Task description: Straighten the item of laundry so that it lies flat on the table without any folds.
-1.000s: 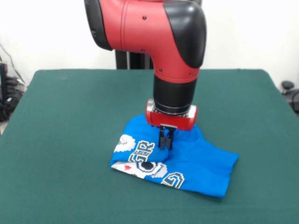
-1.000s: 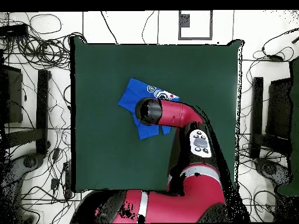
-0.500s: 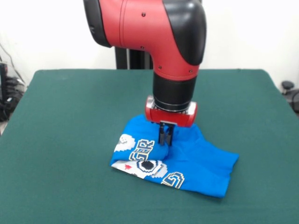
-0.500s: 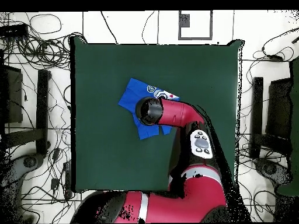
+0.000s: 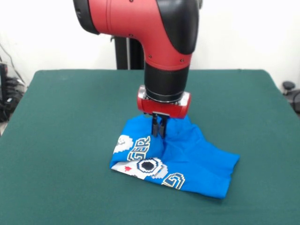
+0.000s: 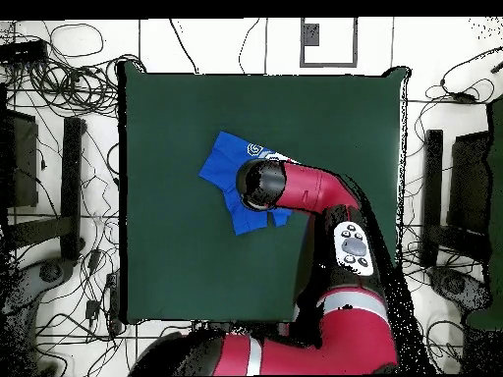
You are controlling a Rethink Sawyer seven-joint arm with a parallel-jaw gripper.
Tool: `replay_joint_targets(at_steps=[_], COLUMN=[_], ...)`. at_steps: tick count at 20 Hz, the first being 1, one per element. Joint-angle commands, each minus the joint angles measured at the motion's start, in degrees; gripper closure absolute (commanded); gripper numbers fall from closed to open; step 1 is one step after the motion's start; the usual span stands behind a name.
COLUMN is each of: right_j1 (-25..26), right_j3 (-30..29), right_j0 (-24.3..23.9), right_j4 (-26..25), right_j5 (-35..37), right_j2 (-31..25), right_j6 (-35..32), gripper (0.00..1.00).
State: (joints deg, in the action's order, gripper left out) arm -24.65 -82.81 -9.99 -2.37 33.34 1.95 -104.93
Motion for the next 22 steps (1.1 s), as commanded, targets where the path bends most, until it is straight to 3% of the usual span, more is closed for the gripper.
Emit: replay_joint_targets(at_steps=[1,22], right_j1=[1.1,1.2], right_j3=[-0.05,1.04], right_j0=[0.17,-2.3], right_j4=[-0.79,-0.68], right_j5=[7.32,10.76], right_j2=[-5.69,-7.54], right_j6=[0.04,2.87], gripper=[1.0,1.0])
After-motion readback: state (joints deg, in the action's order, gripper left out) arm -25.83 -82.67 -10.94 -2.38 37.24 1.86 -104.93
